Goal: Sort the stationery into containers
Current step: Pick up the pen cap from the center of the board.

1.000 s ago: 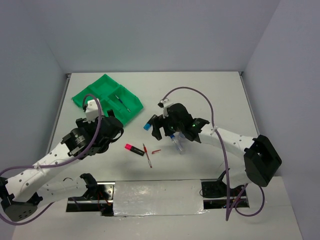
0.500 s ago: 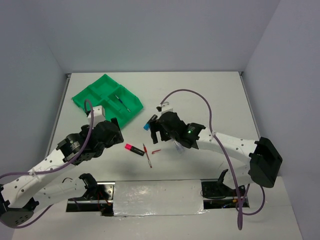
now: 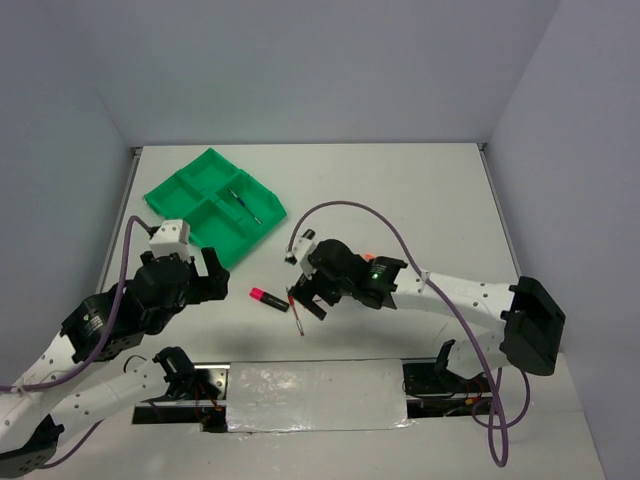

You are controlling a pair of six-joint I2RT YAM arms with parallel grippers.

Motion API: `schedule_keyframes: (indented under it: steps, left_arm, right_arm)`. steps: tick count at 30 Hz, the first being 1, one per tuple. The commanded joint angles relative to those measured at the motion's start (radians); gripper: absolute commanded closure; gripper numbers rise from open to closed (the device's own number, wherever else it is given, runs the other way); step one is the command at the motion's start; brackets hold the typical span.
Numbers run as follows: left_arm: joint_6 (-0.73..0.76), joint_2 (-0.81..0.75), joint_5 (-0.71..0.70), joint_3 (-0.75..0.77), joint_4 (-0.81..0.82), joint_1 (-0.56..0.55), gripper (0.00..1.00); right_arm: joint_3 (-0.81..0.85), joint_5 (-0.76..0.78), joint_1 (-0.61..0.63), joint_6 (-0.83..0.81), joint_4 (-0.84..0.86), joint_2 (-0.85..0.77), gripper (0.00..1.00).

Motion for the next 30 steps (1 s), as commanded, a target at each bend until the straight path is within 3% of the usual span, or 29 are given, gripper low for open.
schedule_keyframes:
  steps: [1,5,11,20,30]
  left_arm:
    - [0.12,-0.022,0.04,0.001,0.064,0.002,0.01]
    - [0.138,-0.039,0.086,-0.013,0.099,0.002,0.01]
    - [0.168,-0.041,0.126,-0.021,0.118,0.001,0.01]
    - [0.175,-0.078,0.137,-0.027,0.128,0.001,0.01]
    - [0.184,-0.116,0.152,-0.033,0.144,-0.002,0.01]
  right_arm:
    - [0.045,-0.276,-0.008,-0.293,-0.087,0.055,0.0]
    - [0.161,-0.389,-0.035,-0.381,-0.184,0.231,0.09]
    - [0.246,-0.314,-0.035,-0.454,-0.222,0.377,0.14]
    - [0.29,-0.318,-0.068,-0.494,-0.198,0.466,0.18]
    - [0.258,-0.317,-0.087,-0.479,-0.141,0.528,0.42]
